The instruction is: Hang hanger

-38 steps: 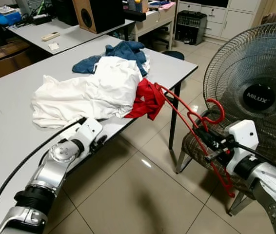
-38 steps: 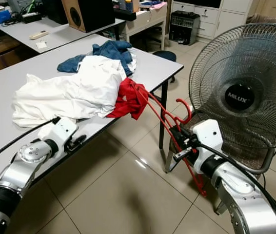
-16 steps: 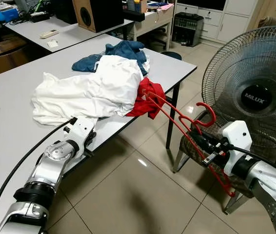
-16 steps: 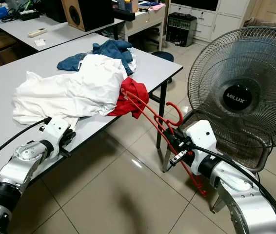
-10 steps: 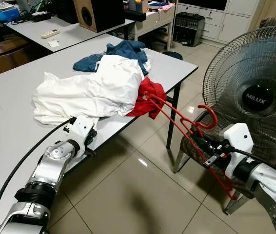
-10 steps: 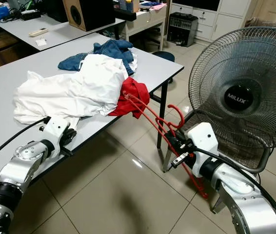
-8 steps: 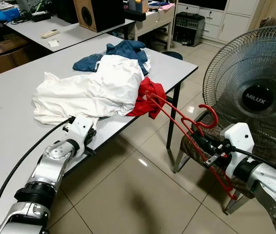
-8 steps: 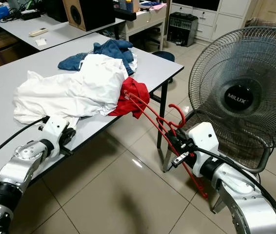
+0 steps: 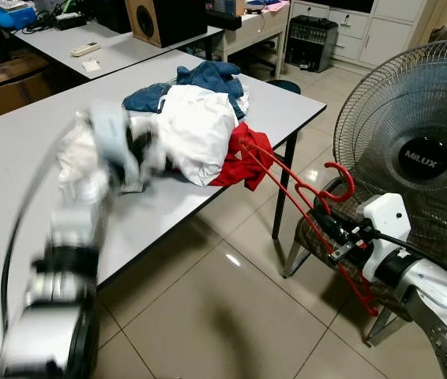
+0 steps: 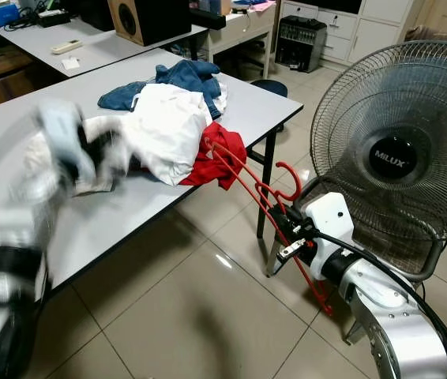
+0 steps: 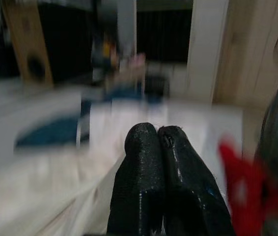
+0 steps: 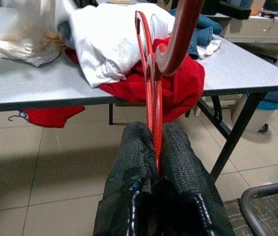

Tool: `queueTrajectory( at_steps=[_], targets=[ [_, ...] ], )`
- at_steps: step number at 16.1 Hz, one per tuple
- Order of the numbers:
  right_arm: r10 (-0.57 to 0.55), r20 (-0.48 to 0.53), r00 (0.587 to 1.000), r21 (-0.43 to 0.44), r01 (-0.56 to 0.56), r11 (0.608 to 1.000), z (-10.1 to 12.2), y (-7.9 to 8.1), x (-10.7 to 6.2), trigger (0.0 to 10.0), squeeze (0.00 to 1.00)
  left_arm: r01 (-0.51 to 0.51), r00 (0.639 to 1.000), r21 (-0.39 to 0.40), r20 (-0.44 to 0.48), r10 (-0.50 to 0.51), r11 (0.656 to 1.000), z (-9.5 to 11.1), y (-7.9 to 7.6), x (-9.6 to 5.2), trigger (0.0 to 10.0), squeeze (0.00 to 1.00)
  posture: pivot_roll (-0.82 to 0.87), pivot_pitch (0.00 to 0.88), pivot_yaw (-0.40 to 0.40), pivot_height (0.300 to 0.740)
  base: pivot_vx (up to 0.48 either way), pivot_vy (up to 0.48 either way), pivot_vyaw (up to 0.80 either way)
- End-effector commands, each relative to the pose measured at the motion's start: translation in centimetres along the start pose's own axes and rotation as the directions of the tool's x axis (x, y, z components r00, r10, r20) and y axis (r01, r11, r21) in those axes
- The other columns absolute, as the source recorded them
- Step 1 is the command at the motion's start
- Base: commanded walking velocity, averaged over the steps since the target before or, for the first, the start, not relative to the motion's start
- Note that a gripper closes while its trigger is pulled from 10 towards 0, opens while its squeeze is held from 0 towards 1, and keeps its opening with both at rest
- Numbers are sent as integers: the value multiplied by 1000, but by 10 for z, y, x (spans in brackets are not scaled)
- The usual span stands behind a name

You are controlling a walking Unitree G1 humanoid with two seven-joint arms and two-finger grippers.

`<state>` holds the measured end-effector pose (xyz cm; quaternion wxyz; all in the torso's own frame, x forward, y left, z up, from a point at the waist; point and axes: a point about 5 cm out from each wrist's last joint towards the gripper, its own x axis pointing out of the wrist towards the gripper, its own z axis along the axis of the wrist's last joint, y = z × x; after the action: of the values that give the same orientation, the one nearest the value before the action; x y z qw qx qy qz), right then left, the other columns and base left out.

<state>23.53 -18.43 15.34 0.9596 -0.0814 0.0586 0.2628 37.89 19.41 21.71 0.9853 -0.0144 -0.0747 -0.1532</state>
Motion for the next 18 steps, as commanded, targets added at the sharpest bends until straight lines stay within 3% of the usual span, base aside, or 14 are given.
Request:
queueTrajectory(
  at_steps=[1,2,3,4,5,6,11,13,15,16,18],
  targets=[
    [-12,17,1000,-11,13,1000,3,-2,1,10000,0,-2,991,-20,131,5,1000,31,5,4,0,0,-79,0,65,740,0,0,0],
    [-11,20,1000,-9,11,1000,3,-1,2,10000,0,-2,954,-85,298,27,996,75,14,10,0,0,-76,0,68,740,0,0,0],
    [-10,21,1000,-9,10,1000,2,0,2,10000,0,2,938,-107,344,35,994,87,17,10,0,0,-76,0,68,740,0,0,0],
    [-7,21,1000,-2,7,1000,1,2,2,10000,0,49,875,-172,482,41,984,126,24,7,0,0,-74,0,77,740,0,0,0],
    [-5,21,1000,2,5,1000,0,4,1,10000,0,80,851,-188,524,31,979,139,25,5,0,0,-71,0,79,740,0,0,0],
    [16,20,1000,3,-16,1000,-1,8,4,10000,0,143,842,-138,537,-47,980,144,19,2,0,0,-69,0,81,740,0,0,0],
    [120,-20,993,-34,-121,992,0,13,22,10000,0,230,854,-121,502,-140,966,125,5,3,0,0,-71,0,77,740,0,0,0],
    [77,-6,997,-50,-77,996,4,2,39,10000,0,327,842,-75,476,-254,942,118,-7,0,0,0,-67,0,70,740,0,0,0],
    [24,25,999,-20,-24,1000,10,-17,55,10000,0,415,843,-6,377,-383,910,95,-16,-11,0,0,-64,0,57,740,0,0,0],
    [24,25,999,-20,-24,1000,10,-17,55,10000,0,415,843,-6,377,-383,910,95,-16,-11,0,0,-64,0,57,740,0,0,0],
    [-38,37,999,-16,39,999,11,-35,60,10000,0,406,861,-4,337,-381,914,83,-13,-16,0,0,-64,0,50,740,0,0,0]
  ],
)
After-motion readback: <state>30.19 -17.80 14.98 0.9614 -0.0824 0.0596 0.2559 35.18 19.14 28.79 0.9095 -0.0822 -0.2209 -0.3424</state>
